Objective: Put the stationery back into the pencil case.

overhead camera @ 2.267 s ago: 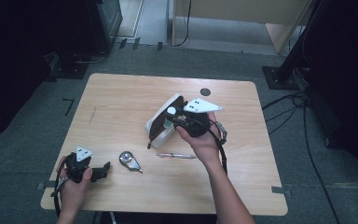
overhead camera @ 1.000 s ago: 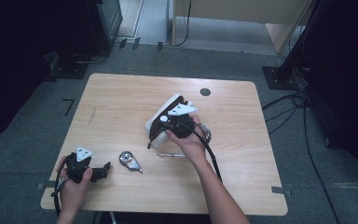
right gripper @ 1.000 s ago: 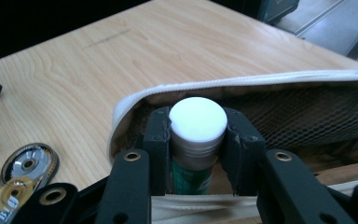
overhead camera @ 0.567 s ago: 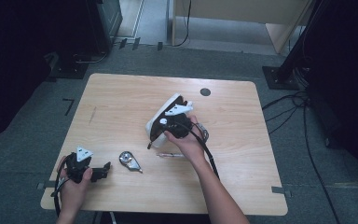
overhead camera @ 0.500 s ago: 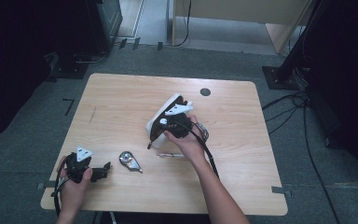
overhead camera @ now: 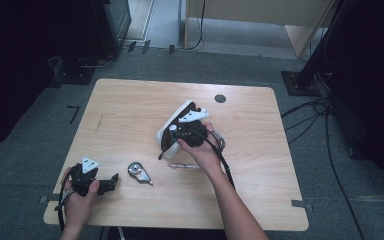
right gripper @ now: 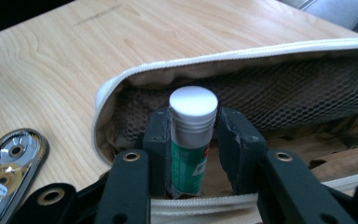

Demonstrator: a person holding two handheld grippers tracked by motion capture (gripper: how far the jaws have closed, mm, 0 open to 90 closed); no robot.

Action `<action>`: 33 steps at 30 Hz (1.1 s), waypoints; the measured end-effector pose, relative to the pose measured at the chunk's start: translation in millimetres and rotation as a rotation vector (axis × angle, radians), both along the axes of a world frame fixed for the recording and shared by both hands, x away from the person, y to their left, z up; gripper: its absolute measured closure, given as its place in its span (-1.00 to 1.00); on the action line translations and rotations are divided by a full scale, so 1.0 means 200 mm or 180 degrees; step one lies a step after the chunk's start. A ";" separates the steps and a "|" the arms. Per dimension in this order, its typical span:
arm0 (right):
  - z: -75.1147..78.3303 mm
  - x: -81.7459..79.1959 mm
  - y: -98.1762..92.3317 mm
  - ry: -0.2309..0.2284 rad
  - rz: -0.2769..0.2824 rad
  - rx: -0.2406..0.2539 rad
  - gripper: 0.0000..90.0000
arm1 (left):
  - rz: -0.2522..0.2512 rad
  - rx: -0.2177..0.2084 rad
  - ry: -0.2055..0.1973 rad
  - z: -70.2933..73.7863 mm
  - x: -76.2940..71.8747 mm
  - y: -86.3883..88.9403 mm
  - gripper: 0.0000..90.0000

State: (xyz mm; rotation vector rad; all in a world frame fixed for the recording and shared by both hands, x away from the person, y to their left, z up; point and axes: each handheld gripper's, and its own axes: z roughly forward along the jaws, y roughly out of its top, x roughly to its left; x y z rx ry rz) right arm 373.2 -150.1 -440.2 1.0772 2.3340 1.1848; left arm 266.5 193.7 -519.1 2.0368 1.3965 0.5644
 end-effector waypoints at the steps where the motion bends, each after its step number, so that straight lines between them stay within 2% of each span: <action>1: 0.00 0.00 0.00 -0.0005 -0.0011 0.0015 0.41 | -0.0001 0.0000 0.0000 0.00 0.00 0.00 -1.00; 6: 0.04 -0.02 0.00 -0.0163 -0.0065 0.0089 0.32 | -0.0006 -0.0001 0.0000 0.00 0.00 0.00 -1.00; 8: 0.04 -0.02 0.02 -0.0222 -0.0072 0.0060 0.27 | -0.0006 -0.0002 -0.0002 0.00 0.00 0.00 -1.00; 14: 0.02 0.01 0.06 -0.0206 -0.0117 -0.0049 0.30 | -0.0013 0.0002 0.0000 0.00 0.00 0.00 -1.00; 19: 0.02 0.03 0.05 -0.0247 -0.0275 -0.0160 0.31 | -0.0021 0.0007 0.0002 0.00 0.00 0.00 -1.00; 26: 0.02 0.05 -0.01 -0.0218 -0.0409 -0.0132 0.31 | -0.0027 0.0012 0.0002 0.00 0.00 0.00 -1.00; 33: 0.07 0.03 -0.07 -0.0273 -0.0367 -0.0003 0.35 | -0.0027 0.0011 0.0002 0.00 0.00 0.00 -1.00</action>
